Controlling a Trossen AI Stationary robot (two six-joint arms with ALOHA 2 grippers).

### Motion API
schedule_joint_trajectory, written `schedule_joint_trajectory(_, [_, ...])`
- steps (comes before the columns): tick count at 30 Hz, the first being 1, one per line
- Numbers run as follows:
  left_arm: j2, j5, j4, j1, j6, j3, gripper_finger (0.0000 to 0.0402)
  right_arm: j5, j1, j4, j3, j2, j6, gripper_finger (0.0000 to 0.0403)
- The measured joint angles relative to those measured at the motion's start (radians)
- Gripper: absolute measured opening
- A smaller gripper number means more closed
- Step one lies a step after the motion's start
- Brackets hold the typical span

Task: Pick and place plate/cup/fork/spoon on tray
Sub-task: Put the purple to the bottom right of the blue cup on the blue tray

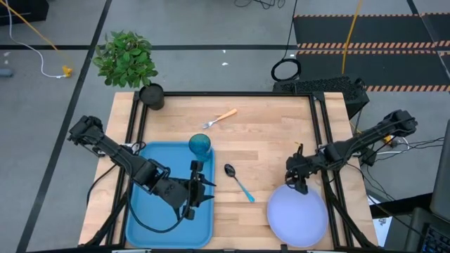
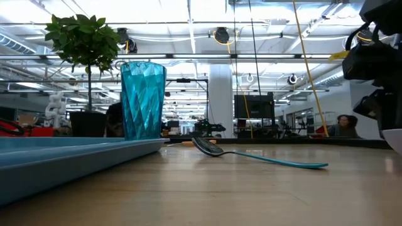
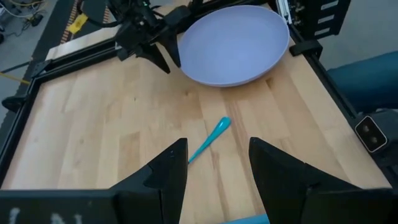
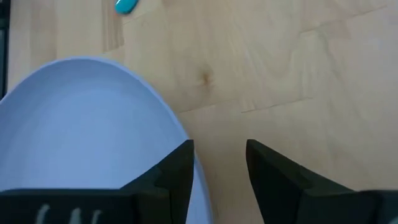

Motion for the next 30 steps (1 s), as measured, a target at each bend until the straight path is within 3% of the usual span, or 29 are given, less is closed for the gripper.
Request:
schedule_joint_trajectory(9, [0.000,0.000,0.000,0.000,0.000,0.000,0.0175,-0.012,0.035,0.006,0.000,0.036,0.003,0.0093])
schedule_joint_trajectory(13, [0.000,0.000,0.005,0.000,0.010,0.000,0.0175,-0.012,0.035,0.086,0.000,0.029,0.034,0.0082])
schedule_joint_trajectory(20, [0.000,0.000,0.008,0.000,0.021,0.000,0.0175,-0.021,0.059,0.153,0.000,0.018,0.059,0.0104])
schedule_joint_trajectory(30, [0.000,0.000,0.008,0.000,0.030,0.000,0.0175,0.048,0.133,0.082,0.000,0.048,0.006,0.0124])
